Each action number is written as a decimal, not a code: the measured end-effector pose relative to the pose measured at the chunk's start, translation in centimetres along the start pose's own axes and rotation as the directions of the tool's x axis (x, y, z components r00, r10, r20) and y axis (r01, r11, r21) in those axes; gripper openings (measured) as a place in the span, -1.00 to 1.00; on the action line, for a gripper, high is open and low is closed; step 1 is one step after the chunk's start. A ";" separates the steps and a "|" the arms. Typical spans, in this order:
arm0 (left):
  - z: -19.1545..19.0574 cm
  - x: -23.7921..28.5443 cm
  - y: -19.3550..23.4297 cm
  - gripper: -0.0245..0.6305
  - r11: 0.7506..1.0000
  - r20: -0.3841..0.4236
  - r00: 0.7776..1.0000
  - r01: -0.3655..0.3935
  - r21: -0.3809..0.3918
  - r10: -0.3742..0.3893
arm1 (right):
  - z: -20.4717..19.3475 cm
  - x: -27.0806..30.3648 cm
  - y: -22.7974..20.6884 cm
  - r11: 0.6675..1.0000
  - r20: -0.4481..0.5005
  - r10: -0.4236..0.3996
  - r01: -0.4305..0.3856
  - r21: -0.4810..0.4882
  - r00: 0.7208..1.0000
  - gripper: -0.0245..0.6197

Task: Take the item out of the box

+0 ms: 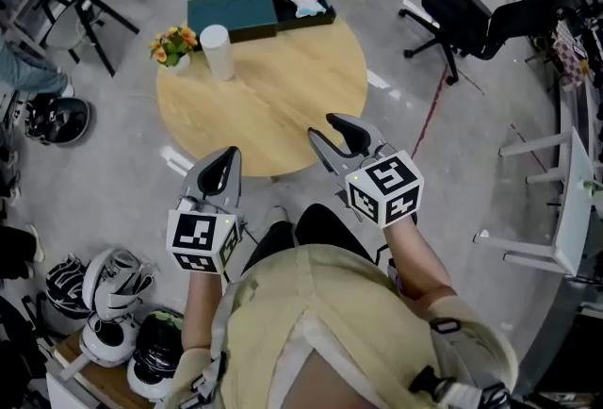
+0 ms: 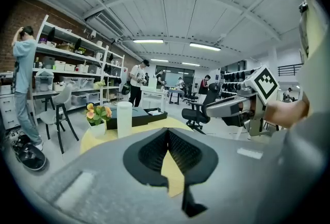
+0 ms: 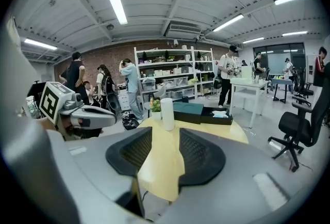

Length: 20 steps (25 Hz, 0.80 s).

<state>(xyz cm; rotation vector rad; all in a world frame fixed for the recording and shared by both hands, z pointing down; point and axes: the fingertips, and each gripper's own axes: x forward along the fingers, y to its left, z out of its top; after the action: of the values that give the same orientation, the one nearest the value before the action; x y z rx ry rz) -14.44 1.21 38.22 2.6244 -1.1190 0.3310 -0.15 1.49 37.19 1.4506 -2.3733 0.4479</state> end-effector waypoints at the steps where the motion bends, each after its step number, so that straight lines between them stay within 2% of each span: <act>1: 0.0 0.3 0.2 -0.92 1.000 0.000 1.000 0.002 -0.007 -0.002 | 0.2 0.4 -0.5 1.000 -0.004 -0.007 0.007 0.001 1.000 -0.40; 8: 0.8 3.2 0.9 -0.92 0.999 0.011 1.000 0.029 -0.019 -0.029 | 3.0 3.7 -4.7 0.999 -0.010 -0.037 0.037 -0.025 0.999 -0.38; 14: 2.2 7.2 1.9 -0.92 0.999 0.019 1.000 0.015 -0.038 -0.014 | 5.3 7.2 -8.0 0.995 -0.040 0.019 -0.023 -0.093 0.999 -0.32; 20: 4.0 13.3 2.1 -0.92 0.999 0.002 1.000 0.019 -0.050 -0.019 | 7.0 10.7 -14.0 0.991 -0.076 0.050 -0.059 -0.122 0.996 -0.32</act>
<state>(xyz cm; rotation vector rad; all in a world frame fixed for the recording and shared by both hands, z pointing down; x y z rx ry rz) -6.59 -10.42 38.97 2.5909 -1.0874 0.2937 7.01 -16.10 36.88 1.2964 -2.3433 0.3535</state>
